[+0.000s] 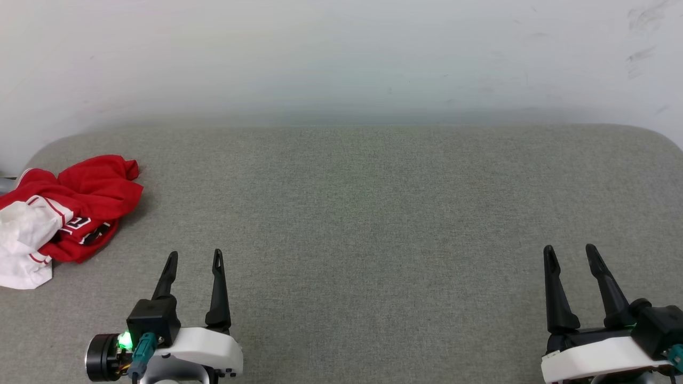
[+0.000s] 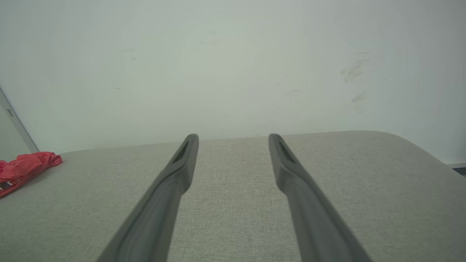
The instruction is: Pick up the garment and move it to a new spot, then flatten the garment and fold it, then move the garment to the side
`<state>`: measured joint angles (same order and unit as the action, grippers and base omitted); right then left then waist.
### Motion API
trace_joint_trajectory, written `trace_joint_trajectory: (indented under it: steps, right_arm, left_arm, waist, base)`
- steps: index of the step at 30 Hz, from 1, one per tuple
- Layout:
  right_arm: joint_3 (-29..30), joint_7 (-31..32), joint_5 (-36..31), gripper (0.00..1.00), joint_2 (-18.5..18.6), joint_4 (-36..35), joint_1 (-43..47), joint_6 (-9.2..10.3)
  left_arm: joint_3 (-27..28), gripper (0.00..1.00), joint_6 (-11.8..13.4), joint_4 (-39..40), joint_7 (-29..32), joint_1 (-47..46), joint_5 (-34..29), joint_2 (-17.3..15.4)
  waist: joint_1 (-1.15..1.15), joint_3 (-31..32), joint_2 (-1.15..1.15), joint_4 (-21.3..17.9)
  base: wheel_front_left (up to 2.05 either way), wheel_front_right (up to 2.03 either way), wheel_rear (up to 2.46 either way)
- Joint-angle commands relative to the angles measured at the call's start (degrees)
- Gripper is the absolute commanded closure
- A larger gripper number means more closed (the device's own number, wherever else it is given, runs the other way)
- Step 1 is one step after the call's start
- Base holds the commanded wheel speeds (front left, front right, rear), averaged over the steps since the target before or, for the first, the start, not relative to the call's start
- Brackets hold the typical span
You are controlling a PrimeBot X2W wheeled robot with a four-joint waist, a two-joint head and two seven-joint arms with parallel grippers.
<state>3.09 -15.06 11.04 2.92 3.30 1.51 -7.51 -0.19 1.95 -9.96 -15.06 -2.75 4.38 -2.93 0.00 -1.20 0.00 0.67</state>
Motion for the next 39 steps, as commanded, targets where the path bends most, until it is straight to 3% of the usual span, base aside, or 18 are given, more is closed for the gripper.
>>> trace_joint_trajectory:
  steps: [1,30,39]
  right_arm:
    - [-0.1,-0.2,-0.6,0.00,-0.1,0.1,0.7,0.04]
    - [-0.6,-0.2,-1.6,0.00,-0.1,0.4,0.8,0.04]
    - [-0.7,-0.2,-2.0,0.00,-0.1,0.0,1.0,0.04]
  left_arm:
    - [-0.1,0.00,0.1,-0.1,-0.2,0.1,0.2,0.1]
    - [-0.3,0.00,0.1,-1.0,-0.2,-0.1,0.2,0.1]
    - [-0.5,0.00,0.3,-0.9,-0.2,-0.7,0.5,0.0]
  waist:
    - [0.00,0.0,0.00,0.0]
    - [0.00,0.1,0.00,0.4]
    - [0.00,-0.1,0.00,3.1]
  base:
    - [0.00,0.00,0.00]
    - [0.00,0.00,0.00]
    - [0.00,0.00,0.00]
